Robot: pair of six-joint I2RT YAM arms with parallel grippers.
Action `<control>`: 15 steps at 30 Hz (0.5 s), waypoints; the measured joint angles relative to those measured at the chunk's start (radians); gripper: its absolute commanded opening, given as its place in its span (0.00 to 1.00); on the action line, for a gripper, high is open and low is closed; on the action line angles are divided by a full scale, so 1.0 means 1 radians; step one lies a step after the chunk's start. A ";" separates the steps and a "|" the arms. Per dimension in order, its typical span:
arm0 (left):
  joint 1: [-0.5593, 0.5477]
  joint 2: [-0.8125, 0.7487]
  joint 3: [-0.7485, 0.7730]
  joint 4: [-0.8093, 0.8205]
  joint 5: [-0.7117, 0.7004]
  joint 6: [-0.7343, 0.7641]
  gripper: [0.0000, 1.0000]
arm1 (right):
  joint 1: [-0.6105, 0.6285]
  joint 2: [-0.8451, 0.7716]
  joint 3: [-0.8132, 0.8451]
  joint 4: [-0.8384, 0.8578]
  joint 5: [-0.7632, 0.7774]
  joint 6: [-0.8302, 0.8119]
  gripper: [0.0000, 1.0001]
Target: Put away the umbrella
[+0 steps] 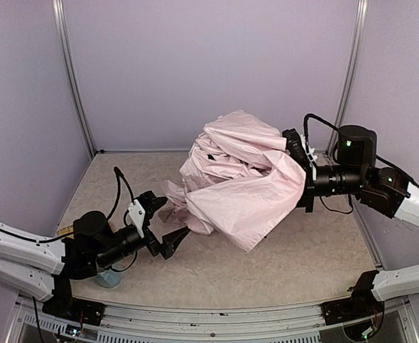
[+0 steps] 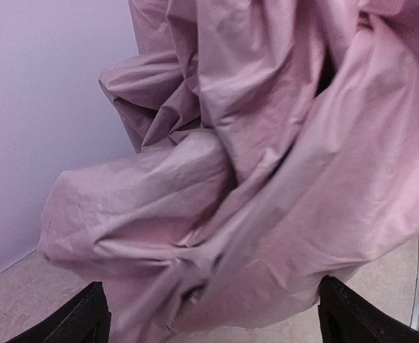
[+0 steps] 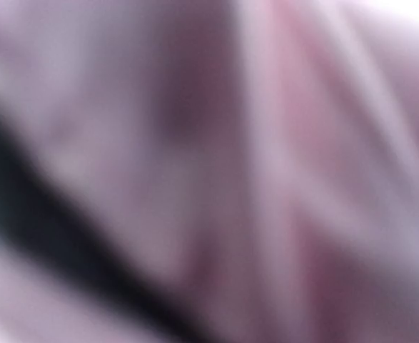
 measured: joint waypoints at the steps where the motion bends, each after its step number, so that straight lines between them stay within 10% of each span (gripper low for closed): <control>1: 0.006 0.020 0.004 0.004 0.009 0.004 0.99 | 0.000 0.003 0.017 -0.023 -0.024 -0.016 0.00; 7: 0.069 0.165 0.035 0.067 0.063 0.003 0.94 | 0.000 0.023 0.077 -0.104 -0.137 -0.078 0.00; 15: 0.125 0.384 0.156 0.171 0.207 0.002 0.01 | 0.000 0.043 0.053 -0.110 -0.237 -0.094 0.00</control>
